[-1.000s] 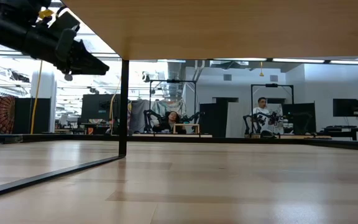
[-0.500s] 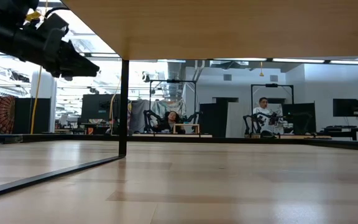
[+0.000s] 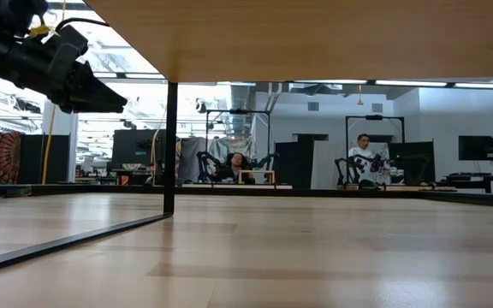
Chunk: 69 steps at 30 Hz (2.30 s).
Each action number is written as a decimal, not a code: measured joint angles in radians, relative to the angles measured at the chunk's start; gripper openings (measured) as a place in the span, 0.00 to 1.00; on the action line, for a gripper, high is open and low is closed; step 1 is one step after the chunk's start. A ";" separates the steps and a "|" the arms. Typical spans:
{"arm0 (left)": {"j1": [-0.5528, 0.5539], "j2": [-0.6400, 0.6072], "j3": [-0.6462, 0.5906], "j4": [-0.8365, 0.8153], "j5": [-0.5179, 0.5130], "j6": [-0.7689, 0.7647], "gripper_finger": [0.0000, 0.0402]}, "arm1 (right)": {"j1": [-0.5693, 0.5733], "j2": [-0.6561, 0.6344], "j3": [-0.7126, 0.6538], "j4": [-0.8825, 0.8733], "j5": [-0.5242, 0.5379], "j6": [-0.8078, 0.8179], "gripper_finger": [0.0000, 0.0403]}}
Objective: Stack canned seafood by type on shelf
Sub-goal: Return to Home Position
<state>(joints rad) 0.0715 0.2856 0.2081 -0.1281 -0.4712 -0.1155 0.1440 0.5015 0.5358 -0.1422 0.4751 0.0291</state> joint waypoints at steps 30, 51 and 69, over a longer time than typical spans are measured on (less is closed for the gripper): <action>0.000 -0.154 -0.114 -0.022 0.120 0.168 0.57 | -0.071 0.053 -0.001 -0.075 -0.001 0.001 0.73; 0.000 -0.154 -0.119 0.066 0.196 0.326 0.57 | -0.184 -0.183 -0.276 0.165 -0.204 -0.004 0.73; 0.000 -0.153 -0.117 0.058 0.196 0.406 0.57 | -0.201 -0.489 -0.527 0.207 -0.224 -0.038 0.73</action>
<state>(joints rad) 0.0715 0.1322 0.0906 -0.0700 -0.2752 0.2906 -0.0575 0.0121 0.0086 0.0647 0.2516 -0.0085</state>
